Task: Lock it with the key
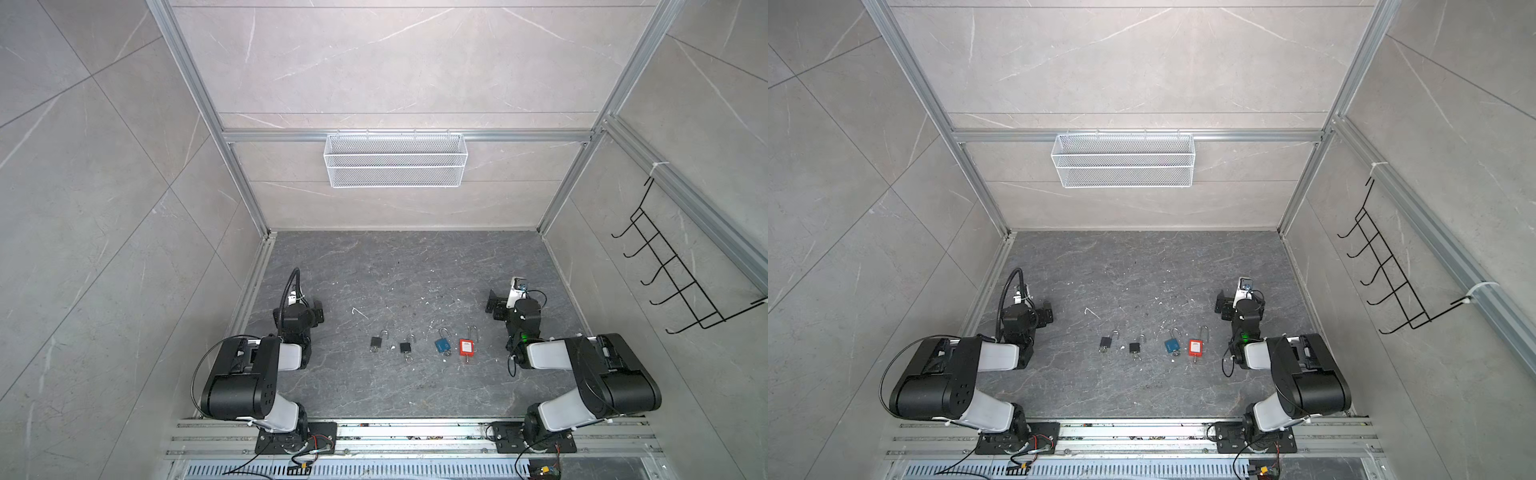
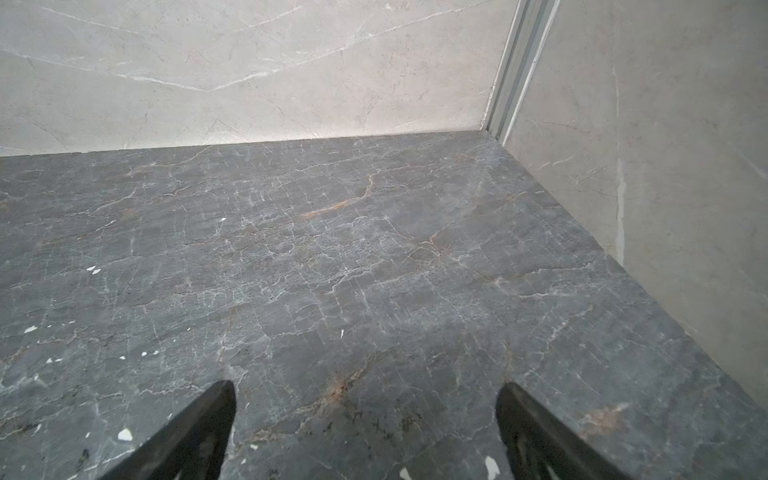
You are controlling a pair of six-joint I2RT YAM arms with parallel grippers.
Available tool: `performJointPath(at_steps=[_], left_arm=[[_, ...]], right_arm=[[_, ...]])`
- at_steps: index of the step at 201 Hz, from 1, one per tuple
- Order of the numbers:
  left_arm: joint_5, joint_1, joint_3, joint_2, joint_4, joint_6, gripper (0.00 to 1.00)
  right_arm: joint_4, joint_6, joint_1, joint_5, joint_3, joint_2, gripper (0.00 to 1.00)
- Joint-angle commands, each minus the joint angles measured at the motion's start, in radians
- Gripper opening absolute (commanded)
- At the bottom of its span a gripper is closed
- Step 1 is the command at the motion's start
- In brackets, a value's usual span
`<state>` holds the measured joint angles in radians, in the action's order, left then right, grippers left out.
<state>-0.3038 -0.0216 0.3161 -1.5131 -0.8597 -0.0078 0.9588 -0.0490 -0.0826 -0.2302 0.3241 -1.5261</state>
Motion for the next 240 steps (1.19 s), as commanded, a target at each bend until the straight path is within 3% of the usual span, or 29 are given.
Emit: performJointPath(at_steps=[1, 217, 230, 240], left_arm=[[0.054, 0.026, 0.038, 0.011, -0.001, -0.026, 1.00], [0.068, 0.035, 0.040, 0.014, 0.009, -0.027, 1.00], [0.062, 0.026, 0.054, 0.040, 0.028, -0.008, 1.00], [-0.020, -0.018, 0.119, 0.109, 0.202, 0.009, 1.00]], right_arm=[[0.003, -0.005, 0.000, 0.009, 0.010, 0.000, 1.00], [-0.005, -0.003, 0.000, 0.022, 0.015, 0.001, 1.00], [-0.065, 0.003, 0.000, 0.022, 0.035, 0.030, 1.00], [-0.227, -0.004, -0.017, -0.052, 0.090, 0.098, 1.00]])
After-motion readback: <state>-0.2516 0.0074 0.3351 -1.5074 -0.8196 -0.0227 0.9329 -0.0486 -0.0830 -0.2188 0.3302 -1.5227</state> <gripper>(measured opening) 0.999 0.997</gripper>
